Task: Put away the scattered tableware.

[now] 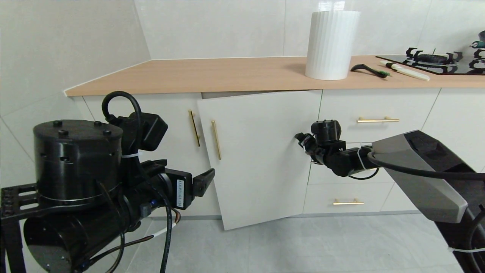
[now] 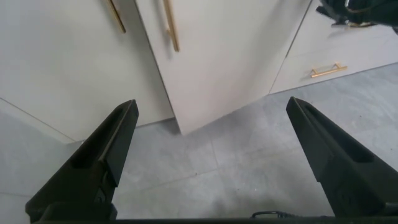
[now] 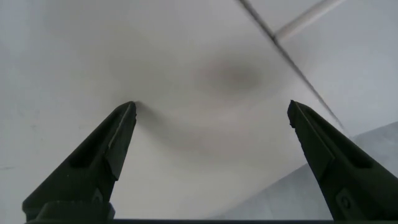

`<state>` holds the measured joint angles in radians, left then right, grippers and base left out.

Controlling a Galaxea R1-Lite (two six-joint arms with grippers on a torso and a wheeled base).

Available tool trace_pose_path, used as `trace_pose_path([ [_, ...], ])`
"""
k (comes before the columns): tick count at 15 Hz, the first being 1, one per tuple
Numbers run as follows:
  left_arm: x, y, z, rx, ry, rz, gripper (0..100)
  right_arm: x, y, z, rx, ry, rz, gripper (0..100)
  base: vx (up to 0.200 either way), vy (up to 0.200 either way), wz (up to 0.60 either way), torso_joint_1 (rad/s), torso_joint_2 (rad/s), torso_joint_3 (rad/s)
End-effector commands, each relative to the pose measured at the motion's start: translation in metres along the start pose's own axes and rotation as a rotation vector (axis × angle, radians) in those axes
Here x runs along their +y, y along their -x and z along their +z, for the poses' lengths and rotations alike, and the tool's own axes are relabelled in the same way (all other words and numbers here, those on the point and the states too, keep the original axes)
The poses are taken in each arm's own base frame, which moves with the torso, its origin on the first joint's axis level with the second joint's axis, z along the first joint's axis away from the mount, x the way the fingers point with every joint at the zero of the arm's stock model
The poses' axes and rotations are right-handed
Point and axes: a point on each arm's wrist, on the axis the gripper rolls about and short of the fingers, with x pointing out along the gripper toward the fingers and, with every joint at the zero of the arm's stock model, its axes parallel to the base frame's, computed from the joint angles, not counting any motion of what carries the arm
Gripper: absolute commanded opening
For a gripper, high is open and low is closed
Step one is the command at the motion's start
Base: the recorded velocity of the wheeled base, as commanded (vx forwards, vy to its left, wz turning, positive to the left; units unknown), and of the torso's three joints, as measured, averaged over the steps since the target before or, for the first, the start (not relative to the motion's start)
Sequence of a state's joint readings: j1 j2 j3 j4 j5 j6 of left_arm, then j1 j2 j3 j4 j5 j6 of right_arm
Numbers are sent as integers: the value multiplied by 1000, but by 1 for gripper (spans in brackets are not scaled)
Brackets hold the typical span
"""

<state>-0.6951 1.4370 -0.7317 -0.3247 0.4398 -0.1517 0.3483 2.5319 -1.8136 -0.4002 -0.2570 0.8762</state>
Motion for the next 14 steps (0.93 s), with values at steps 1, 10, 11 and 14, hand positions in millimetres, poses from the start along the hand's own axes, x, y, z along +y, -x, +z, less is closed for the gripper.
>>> trace_pose_path([
  [1, 0, 0, 0, 0, 0, 1, 100, -3, -8, 2, -24, -5, -17, 100, 0, 0, 0, 0, 0, 0],
  [10, 0, 0, 0, 0, 2, 1, 100, -3, -14, 11, -87, -17, -34, 100, 0, 0, 0, 0, 0, 0],
  [11, 0, 0, 0, 0, 1, -1, 100, -3, -14, 10, -84, -14, -35, 100, 0, 0, 0, 0, 0, 0],
  [14, 0, 0, 0, 0, 2, 1, 100, 4, -7, 17, -104, -14, -33, 100, 0, 0, 0, 0, 0, 0],
])
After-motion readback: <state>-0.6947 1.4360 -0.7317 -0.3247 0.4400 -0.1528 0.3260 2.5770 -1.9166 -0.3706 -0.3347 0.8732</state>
